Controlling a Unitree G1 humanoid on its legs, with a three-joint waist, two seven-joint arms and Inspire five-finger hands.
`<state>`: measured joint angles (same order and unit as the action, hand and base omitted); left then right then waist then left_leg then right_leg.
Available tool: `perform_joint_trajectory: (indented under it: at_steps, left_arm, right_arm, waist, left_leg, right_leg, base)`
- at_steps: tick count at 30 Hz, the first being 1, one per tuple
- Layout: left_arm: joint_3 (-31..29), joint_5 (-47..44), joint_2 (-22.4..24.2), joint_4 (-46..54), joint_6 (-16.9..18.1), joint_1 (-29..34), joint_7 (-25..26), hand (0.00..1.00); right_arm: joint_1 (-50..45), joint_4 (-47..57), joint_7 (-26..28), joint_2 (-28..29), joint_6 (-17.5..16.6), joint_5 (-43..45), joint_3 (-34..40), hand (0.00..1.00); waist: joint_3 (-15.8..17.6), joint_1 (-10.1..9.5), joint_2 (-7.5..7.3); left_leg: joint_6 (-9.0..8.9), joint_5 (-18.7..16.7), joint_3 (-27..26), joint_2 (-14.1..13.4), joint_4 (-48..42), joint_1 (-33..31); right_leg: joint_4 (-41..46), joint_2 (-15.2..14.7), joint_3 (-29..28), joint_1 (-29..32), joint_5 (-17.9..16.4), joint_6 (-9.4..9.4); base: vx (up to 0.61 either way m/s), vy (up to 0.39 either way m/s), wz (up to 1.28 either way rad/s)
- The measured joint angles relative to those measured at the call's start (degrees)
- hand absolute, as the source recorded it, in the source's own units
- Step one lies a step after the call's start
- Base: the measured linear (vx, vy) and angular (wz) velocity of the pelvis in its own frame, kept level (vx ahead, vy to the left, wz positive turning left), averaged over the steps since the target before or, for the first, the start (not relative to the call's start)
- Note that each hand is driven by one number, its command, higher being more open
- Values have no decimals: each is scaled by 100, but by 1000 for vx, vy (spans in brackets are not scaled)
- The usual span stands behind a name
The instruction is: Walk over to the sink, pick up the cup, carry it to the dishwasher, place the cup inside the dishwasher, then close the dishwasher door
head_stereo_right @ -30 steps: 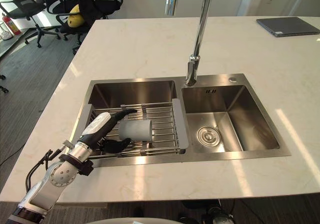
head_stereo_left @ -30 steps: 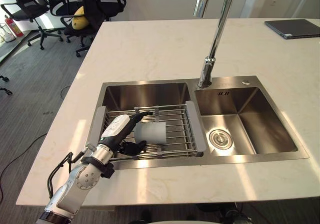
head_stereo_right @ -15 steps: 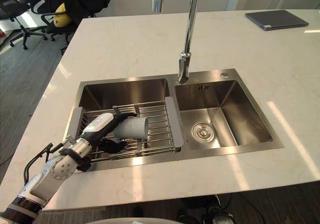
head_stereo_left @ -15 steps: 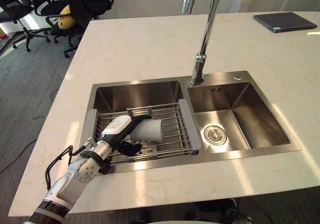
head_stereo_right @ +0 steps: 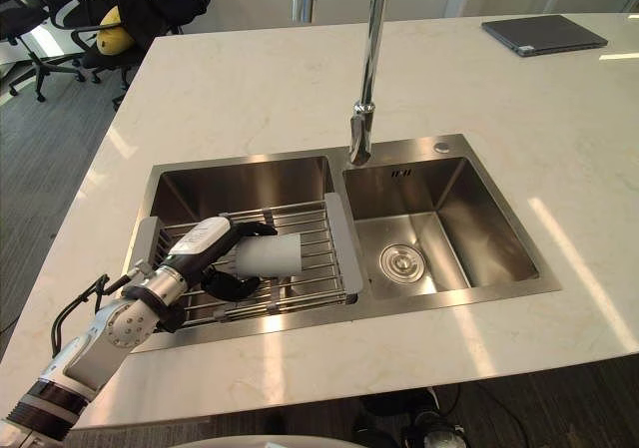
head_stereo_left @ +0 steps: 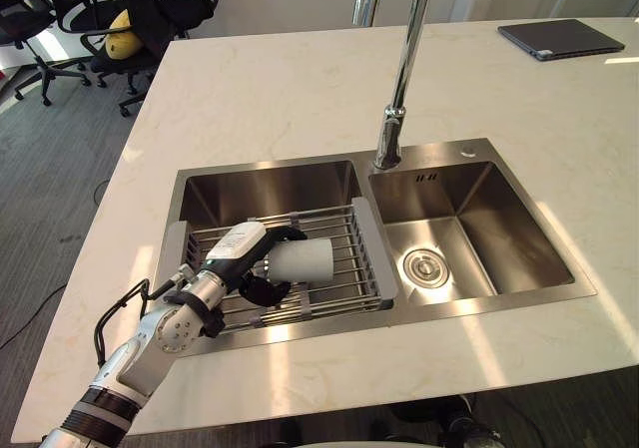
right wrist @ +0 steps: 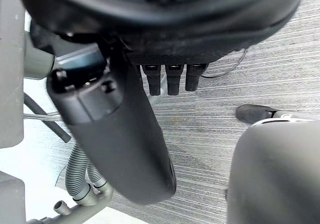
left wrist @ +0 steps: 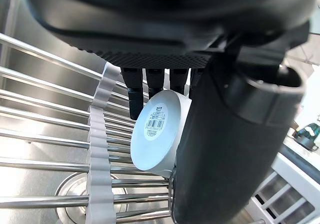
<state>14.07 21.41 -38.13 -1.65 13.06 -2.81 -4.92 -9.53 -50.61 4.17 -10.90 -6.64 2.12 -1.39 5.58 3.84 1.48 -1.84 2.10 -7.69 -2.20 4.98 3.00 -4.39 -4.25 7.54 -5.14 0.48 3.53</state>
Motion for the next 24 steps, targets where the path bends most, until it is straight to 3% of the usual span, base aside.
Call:
perform_joint_trajectory:
  at_steps: [10,15,24]
  left_arm:
    - [-249,-574,919,226,-178,494,252,30]
    - [-246,-1268,1506,902,-168,820,450,30]
    - [-250,-2642,2213,1101,-156,1059,604,30]
  right_arm:
    - [-25,-98,-45,97,97,6,160,90]
    - [-7,-95,-47,151,99,24,323,90]
    - [1,-72,-57,193,99,58,327,90]
  waist:
    - [0,-33,0]
    - [0,-138,-1]
    - [-2,-148,-4]
  left_leg:
    - [25,20,-12,3,0,110]
    - [29,23,-35,-1,0,144]
    - [36,28,-71,-4,0,178]
  right_leg:
    - [26,-7,-18,-73,25,8]
    - [59,-6,-54,-77,24,8]
    - [129,-7,-96,-59,20,12]
  base:
    - [-35,-9,-1]
    - [-32,-13,-3]
    - [-25,-10,-2]
